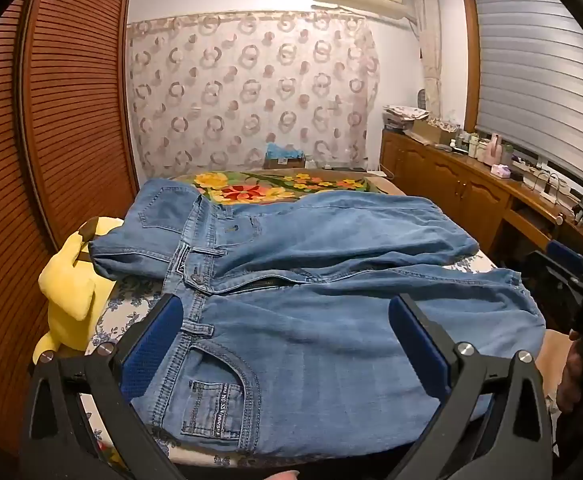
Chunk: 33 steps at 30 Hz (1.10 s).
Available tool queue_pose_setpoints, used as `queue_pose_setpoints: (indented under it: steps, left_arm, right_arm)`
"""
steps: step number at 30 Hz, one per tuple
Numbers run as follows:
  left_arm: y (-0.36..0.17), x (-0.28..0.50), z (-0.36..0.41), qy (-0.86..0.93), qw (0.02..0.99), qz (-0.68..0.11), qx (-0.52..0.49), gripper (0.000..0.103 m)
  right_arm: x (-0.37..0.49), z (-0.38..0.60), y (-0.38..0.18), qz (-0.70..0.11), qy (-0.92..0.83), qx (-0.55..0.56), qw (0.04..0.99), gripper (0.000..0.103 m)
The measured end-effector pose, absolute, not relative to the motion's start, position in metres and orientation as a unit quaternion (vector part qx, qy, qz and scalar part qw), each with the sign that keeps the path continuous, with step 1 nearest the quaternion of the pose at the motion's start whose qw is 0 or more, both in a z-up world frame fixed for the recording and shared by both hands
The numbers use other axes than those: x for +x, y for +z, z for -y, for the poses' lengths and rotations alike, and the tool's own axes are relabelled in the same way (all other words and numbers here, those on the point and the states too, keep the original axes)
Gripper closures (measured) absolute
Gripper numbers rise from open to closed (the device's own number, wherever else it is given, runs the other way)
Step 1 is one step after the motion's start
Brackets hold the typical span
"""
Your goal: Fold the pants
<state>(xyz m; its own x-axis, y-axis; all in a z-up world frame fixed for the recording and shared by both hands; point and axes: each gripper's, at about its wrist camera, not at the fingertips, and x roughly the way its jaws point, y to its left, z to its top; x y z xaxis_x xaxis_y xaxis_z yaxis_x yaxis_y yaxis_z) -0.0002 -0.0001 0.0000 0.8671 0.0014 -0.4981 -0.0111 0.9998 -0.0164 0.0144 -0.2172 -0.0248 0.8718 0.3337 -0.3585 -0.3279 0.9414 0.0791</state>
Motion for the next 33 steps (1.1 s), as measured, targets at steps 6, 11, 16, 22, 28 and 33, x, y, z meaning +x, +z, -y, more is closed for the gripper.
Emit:
queue_pose_setpoints:
  steps: [6,11,16,22,28,33]
  left_arm:
    - [0.0,0.0,0.0,0.003,0.967,-0.256,-0.014,0.0]
    - [0.004,-0.003,-0.001,0.002,0.967,-0.254,-0.011,0.0]
    - [0.01,-0.003,-0.002,0.003,0.968,-0.249,-0.01,0.0]
    - [0.01,-0.008,0.003,0.005,0.97,-0.243,-0.01,0.0]
    - [0.013,-0.009,0.005,0.005,0.971,-0.24,-0.011,0.0]
    - [0.013,-0.008,0.006,0.004,0.971,-0.239,-0.01,0.0]
  right_arm:
    - [0.011,0.22,-0.024,-0.185,0.173,0.012,0.967,0.0]
    - [0.013,0.22,-0.026,-0.186,0.176,0.009,0.967,0.0]
    - [0.016,0.221,-0.024,-0.185,0.177,0.002,0.967,0.0]
    - [0.015,0.22,-0.025,-0.185,0.178,0.001,0.966,0.0]
    - [0.014,0.218,-0.025,-0.187,0.178,0.002,0.966,0.0]
    - [0.014,0.217,-0.025,-0.187,0.178,0.003,0.966,0.0]
